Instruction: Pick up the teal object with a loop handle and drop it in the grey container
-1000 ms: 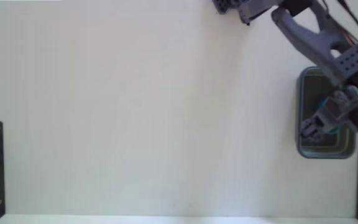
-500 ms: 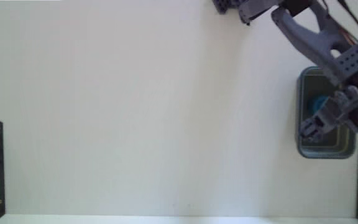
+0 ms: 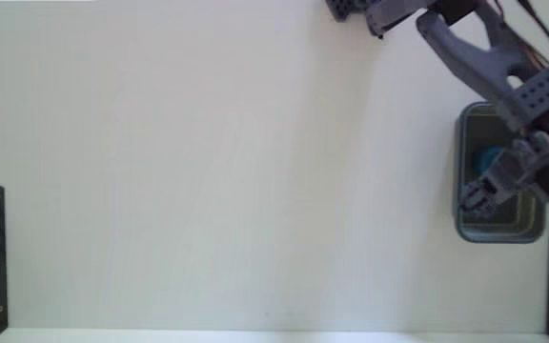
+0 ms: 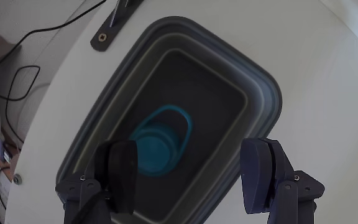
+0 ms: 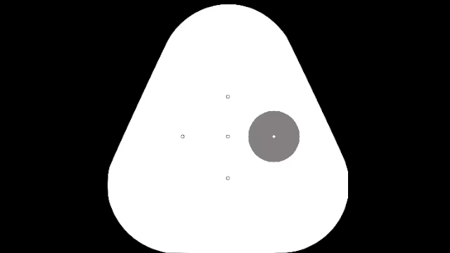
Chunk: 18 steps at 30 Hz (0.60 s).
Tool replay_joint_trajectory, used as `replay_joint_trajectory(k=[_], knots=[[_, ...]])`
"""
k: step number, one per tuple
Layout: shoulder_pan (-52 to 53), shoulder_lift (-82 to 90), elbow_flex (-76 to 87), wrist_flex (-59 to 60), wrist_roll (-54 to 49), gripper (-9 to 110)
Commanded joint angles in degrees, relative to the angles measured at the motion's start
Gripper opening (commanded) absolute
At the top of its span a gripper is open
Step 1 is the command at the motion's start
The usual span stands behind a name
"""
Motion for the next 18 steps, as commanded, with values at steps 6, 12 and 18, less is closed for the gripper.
replay_joint_trajectory(k=[6,12,18], knots=[[0.7,8.4,2.0,-1.4,0.2,110],[2.7,11.1,4.6,-1.4,0.2,110],[5.3,14.6,8.1,-1.4,0.2,110]])
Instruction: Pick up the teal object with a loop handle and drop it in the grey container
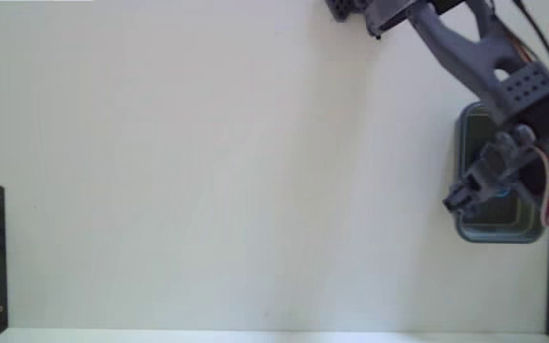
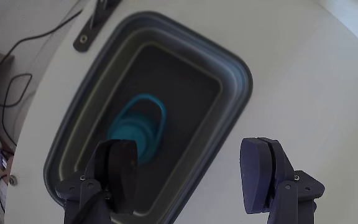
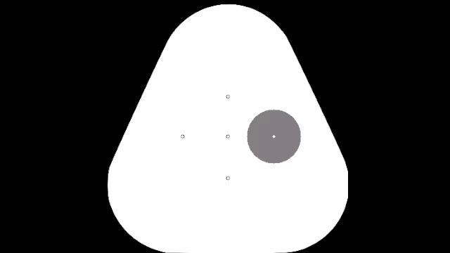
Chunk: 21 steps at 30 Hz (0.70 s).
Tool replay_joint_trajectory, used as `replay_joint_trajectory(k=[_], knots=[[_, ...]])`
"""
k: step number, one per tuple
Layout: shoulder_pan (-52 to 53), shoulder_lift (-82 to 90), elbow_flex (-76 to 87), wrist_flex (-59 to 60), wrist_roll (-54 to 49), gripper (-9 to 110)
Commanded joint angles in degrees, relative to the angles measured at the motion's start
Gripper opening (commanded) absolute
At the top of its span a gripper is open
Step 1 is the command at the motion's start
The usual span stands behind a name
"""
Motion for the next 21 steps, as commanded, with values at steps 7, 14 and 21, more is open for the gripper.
replay_joint_trajectory(k=[7,14,21], knots=[[5.0,11.6,5.8,-0.1,0.3,110],[9.0,16.9,11.1,-0.1,0.3,110],[13.5,22.8,16.9,-0.1,0.3,110]])
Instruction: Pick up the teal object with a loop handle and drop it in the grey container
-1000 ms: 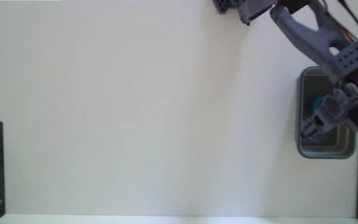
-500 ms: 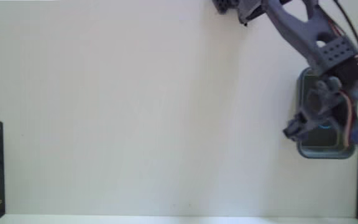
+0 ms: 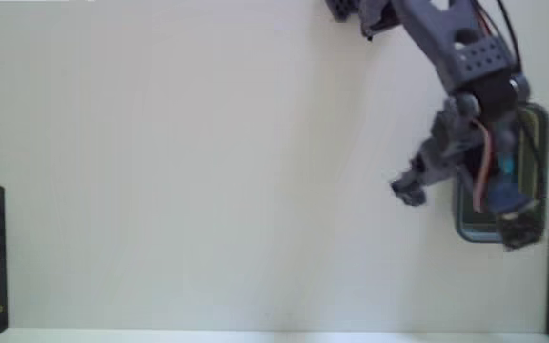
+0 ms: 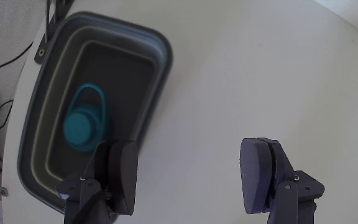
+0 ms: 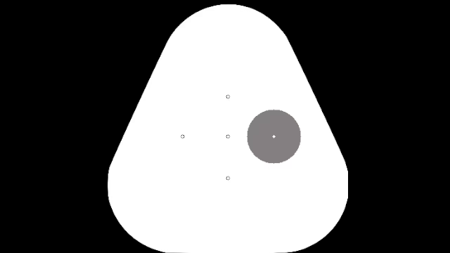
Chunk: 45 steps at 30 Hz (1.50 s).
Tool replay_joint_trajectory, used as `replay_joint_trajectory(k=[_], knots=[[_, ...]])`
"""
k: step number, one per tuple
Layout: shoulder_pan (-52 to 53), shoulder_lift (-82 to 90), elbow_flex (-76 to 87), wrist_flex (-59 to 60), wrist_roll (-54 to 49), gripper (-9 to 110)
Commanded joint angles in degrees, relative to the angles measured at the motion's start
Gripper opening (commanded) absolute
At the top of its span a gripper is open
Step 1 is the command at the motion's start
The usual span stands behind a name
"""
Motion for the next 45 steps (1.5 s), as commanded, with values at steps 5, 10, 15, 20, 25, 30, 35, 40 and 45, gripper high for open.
replay_joint_trajectory(k=[5,10,15,20,25,30,35,40,45], knots=[[4.3,9.8,5.1,0.0,0.3,110],[7.6,14.1,9.3,0.0,0.3,110],[10.4,17.8,13.0,0.1,0.3,110],[13.0,21.2,16.4,0.1,0.3,110],[15.3,24.2,19.4,0.1,0.3,110],[17.4,26.9,22.1,0.1,0.3,110],[18.8,28.8,23.9,0.1,0.3,110],[19.7,30.0,25.1,0.1,0.3,110],[20.0,30.4,25.5,0.1,0.3,110]])
